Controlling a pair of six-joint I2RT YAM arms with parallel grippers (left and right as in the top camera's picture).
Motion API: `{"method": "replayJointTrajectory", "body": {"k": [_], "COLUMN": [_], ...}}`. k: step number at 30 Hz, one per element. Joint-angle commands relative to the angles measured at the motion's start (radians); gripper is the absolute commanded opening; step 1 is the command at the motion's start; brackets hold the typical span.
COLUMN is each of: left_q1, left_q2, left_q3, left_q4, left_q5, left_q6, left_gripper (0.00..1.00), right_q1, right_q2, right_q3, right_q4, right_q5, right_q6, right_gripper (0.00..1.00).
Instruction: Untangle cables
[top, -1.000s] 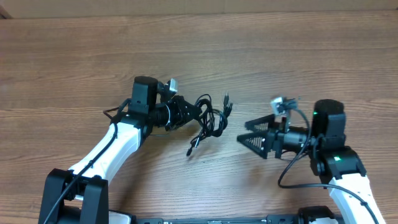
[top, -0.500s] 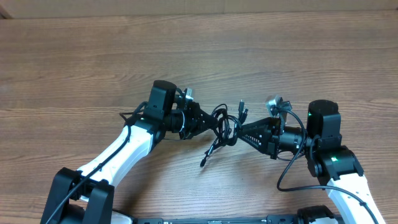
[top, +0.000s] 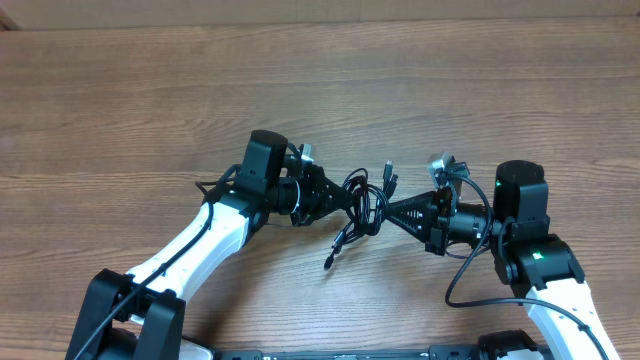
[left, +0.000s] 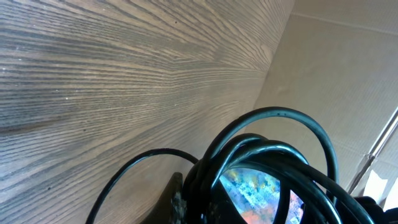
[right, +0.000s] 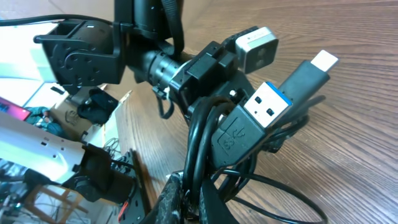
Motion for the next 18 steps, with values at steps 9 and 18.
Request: {"method": "replayJointTrajectory", "body": {"k": [9,18], "left_q1": [-0.008,-0.069], "left_q2": [-0.02,-0.02], "left_q3": [0.019,0.019], "left_q4": [0.003,0.003], "left_q5": [0.161,0.281], "left_q6": [0.123,0.232], "left_gripper": [0.04,0.04], "right_q1": [0.008,0.008], "right_q2": [-0.004,-0.004], "right_q3": [0.027,0.027], "right_q4": [-0.077,-0.13], "right_q5": [0.485,0.619], "right_q6": [0.246,0.287], "right_gripper": [0.04,0.04]}}
